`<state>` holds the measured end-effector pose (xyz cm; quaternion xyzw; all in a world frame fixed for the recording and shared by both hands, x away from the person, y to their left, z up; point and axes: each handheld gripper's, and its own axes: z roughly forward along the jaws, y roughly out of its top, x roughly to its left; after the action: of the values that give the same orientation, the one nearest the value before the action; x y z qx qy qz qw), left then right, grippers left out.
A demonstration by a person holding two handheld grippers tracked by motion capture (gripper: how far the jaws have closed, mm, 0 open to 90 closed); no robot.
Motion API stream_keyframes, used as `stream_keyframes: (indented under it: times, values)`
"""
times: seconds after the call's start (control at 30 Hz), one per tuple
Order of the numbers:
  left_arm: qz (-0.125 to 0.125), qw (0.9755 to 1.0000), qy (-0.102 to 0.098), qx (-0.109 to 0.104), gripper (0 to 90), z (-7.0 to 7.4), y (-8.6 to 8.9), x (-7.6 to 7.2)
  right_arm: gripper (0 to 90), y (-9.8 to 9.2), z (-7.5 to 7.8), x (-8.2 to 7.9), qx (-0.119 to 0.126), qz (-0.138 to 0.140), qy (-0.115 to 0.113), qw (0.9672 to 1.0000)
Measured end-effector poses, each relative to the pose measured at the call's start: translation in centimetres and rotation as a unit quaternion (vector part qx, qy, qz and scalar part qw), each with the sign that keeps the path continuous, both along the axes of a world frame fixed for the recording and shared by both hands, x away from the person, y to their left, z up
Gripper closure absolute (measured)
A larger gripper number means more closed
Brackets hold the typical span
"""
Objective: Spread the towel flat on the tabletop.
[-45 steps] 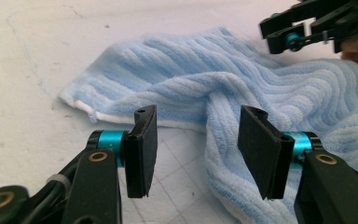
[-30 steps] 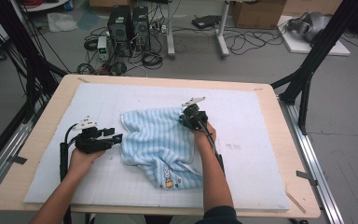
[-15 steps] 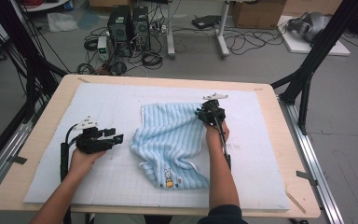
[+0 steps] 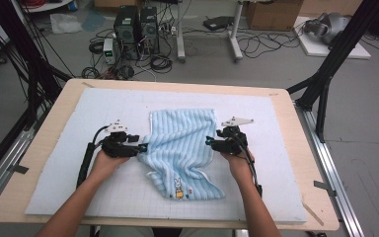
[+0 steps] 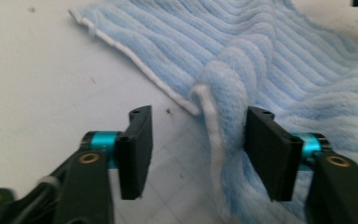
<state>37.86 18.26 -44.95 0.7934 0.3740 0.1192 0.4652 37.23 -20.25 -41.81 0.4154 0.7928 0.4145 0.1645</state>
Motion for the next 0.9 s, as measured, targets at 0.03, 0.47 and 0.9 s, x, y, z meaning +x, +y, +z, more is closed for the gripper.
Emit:
stream_keyframes:
  times: [0.03,0.47,0.9]
  values:
    - [0.0,1.0,0.008,0.006,47.2,-0.1,-0.3,0.2,46.8,0.1,-0.1,-0.4,-0.004,0.004,-0.001,1.0]
    - [0.064,0.998,0.005,0.001,88.1,1.0,3.5,2.4,51.1,2.6,-1.7,-0.2,-0.025,0.043,0.027,0.9984]
    - [0.086,0.9961,-0.019,-0.006,85.8,1.5,5.4,3.4,49.7,7.1,-1.9,1.6,-0.016,0.053,0.034,0.9979]
